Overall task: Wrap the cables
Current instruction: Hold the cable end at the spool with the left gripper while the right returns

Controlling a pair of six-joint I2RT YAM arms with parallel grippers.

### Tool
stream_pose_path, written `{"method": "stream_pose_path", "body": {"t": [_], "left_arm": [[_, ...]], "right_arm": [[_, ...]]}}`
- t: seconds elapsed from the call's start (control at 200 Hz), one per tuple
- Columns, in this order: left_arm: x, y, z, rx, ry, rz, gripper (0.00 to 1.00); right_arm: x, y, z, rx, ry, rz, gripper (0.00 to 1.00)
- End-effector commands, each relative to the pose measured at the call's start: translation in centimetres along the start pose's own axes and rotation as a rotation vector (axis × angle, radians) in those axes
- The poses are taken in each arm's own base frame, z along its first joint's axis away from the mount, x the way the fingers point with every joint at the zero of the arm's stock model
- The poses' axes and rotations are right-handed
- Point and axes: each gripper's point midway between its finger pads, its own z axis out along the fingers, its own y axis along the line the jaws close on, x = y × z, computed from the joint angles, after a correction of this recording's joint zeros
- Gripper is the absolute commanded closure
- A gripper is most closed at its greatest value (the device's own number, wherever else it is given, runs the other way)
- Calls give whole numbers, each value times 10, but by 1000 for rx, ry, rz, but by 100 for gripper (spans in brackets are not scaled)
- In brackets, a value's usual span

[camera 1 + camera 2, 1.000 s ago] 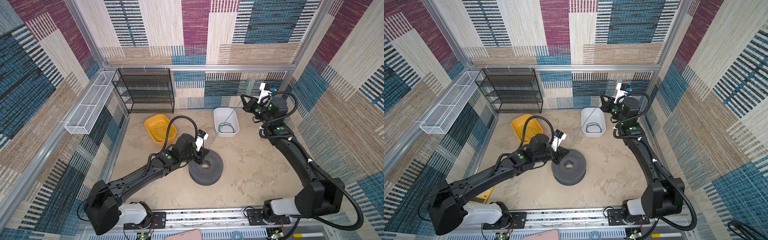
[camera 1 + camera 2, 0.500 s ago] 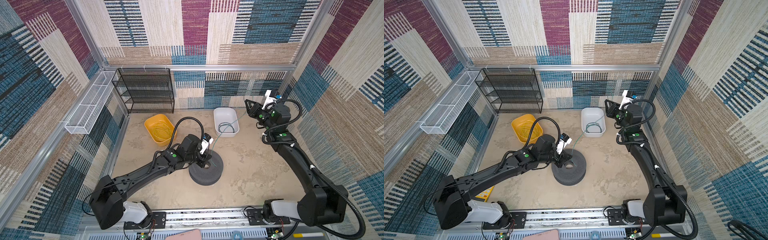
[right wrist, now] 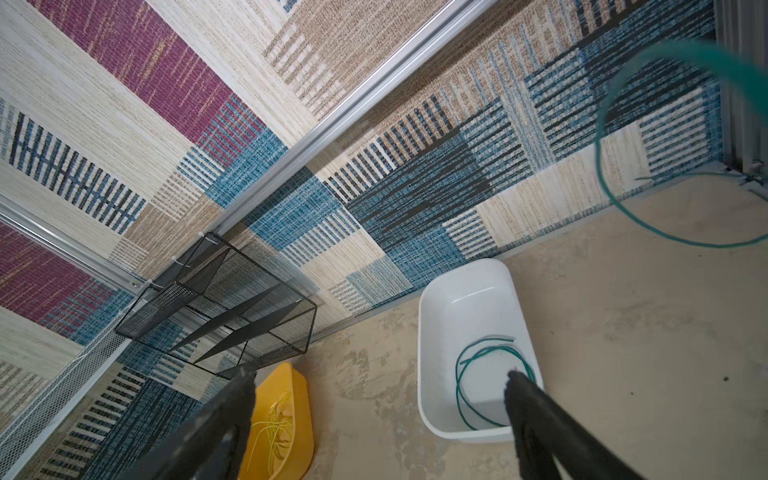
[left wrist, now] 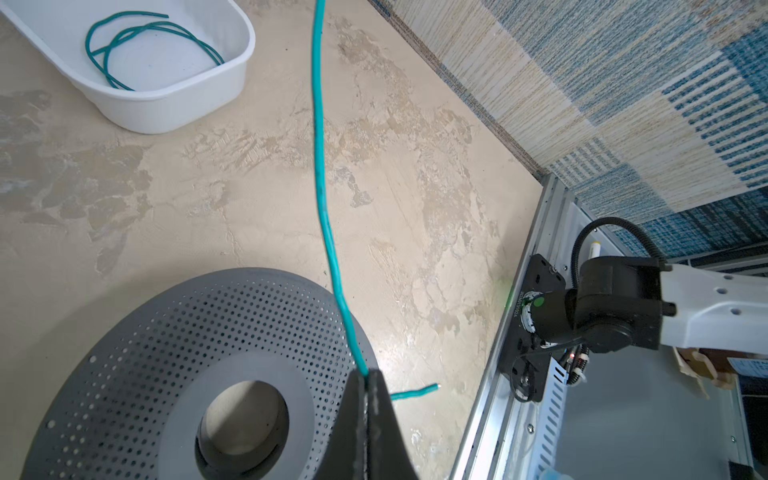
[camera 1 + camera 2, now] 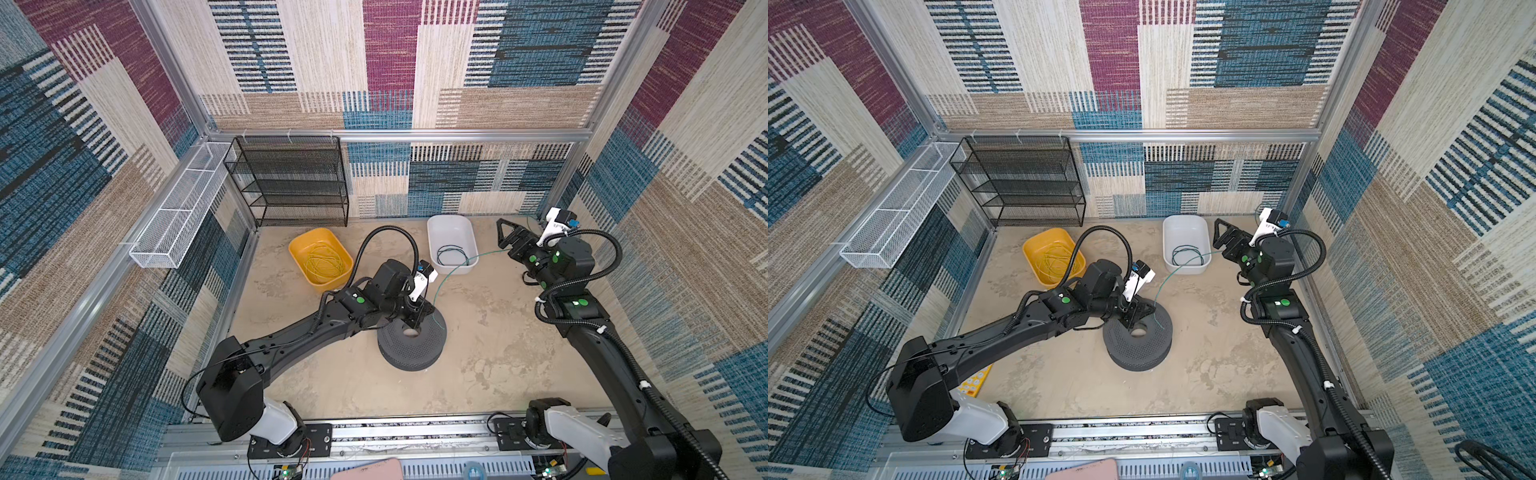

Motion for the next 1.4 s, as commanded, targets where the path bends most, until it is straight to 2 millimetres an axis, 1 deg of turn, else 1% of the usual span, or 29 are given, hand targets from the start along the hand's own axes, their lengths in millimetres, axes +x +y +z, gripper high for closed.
{"method": "stream_pose_path", "body": {"t": [0.0, 0.045, 0.08, 0.11, 0.19, 0.27, 0.386, 0.466, 0.511, 0.596, 0.736, 0.886, 1.032, 1.122, 1.197, 1.272, 1.392], "left_arm": [[-3, 21, -6, -125, 8, 5, 100], [-6, 27, -12, -158, -3, -4, 100], [-8, 32, -15, -175, -13, -19, 100], [-10, 35, -19, -185, -22, -35, 100], [-13, 41, -27, -186, -52, -71, 100], [-16, 40, -33, -165, -71, -80, 100], [-19, 40, -36, -147, -87, -89, 100], [-18, 44, -35, -154, -84, -99, 100], [-17, 47, -34, -161, -84, -106, 100], [-16, 53, -32, -164, -91, -131, 100], [-17, 58, -28, -155, -95, -157, 100], [-22, 57, -27, -134, -110, -166, 100], [-24, 56, -26, -130, -113, -171, 100], [-23, 57, -26, -128, -115, -175, 100], [-24, 55, -26, -122, -120, -178, 100], [-25, 58, -27, -131, -127, -185, 100], [-27, 59, -28, -139, -137, -187, 100]], "right_arm": [[5, -18, -4, 108, 32, -51, 0], [11, -33, -3, 160, 39, -39, 0], [17, -39, -1, 170, 52, -24, 1], [26, -45, 2, 167, 77, 3, 0], [40, -52, 10, 132, 122, 62, 1], [54, -61, 20, 100, 175, 122, 1], [81, -67, 35, 25, 292, 209, 0], [95, -71, 41, -14, 343, 263, 1], [99, -73, 41, -24, 354, 280, 1], [104, -71, 37, -48, 360, 271, 0], [95, -56, 23, -99, 339, 213, 0], [87, -30, 7, -194, 351, 187, 0], [81, -19, -5, -224, 341, 160, 0], [84, -12, -13, -269, 332, 144, 0], [83, -5, -18, -308, 321, 138, 0], [73, 6, -25, -352, 281, 112, 0], [41, 19, -37, -348, 160, 56, 0]]}}
